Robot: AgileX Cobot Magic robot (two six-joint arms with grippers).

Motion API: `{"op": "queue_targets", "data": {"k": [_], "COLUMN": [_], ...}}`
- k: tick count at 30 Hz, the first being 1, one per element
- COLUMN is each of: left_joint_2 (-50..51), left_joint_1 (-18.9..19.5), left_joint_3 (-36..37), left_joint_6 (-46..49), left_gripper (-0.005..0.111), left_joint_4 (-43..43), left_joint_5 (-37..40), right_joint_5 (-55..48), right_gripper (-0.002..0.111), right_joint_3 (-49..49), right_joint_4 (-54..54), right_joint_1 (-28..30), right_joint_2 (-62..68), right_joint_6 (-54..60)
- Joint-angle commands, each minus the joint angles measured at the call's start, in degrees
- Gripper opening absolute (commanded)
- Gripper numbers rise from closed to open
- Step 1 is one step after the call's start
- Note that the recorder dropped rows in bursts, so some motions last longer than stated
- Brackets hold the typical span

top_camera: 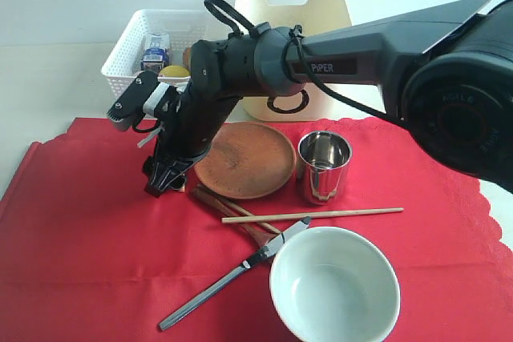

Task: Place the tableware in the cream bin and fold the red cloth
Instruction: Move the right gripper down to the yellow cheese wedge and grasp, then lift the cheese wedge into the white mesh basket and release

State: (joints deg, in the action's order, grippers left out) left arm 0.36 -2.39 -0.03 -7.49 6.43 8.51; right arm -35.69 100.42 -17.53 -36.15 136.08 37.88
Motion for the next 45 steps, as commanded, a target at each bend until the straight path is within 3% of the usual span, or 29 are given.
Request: {"op": "queue_targets", "data": {"k": [1, 4, 8, 24, 30, 36, 45], "left_joint_2": [-0.4, -0.4, -0.4, -0.4, -0.4, -0.4, -0.4], "left_joint_1": [0.1, 0.1, 0.1, 0.1, 0.1, 0.1, 0.1], "left_joint_3": [0.0, 0.0, 0.0, 0.0, 0.0, 0.0, 0.0], "left_joint_6": [0.0, 0.0, -0.1, 0.0, -0.2, 0.0, -0.1], "left_gripper": [0.001, 0.001, 0.001, 0.001, 0.001, 0.001, 0.001], "left_joint_4": [-0.1, -0.1, -0.1, -0.1, -0.1, -0.1, -0.1], "left_joint_5": [-0.3, -0.3, -0.3, -0.3, -0.3, -0.3, -0.3], "right_joint_5": [0.9, 0.9, 0.9, 0.9, 0.8, 0.9, 16.0], "right_gripper": [0.039, 0.026, 0.017, 0.017, 0.000, 0.000, 0.000], "right_joint_3": [-0.2, -0.2, -0.2, -0.2, -0.1, -0.1, -0.1], "right_joint_4": [0.5, -0.4, -0.5, -0.5, -1.1, -2.2, -2.2], "right_joint_1": [0.2, 0.2, 0.2, 0.2, 0.2, 0.2, 0.2], "right_joint_2": [0.0, 0.0, 0.0, 0.0, -0.6, -4.2, -8.4], "right_joint_6": [0.5, 0.5, 0.5, -0.8, -1.1, -1.5, -2.5]}}
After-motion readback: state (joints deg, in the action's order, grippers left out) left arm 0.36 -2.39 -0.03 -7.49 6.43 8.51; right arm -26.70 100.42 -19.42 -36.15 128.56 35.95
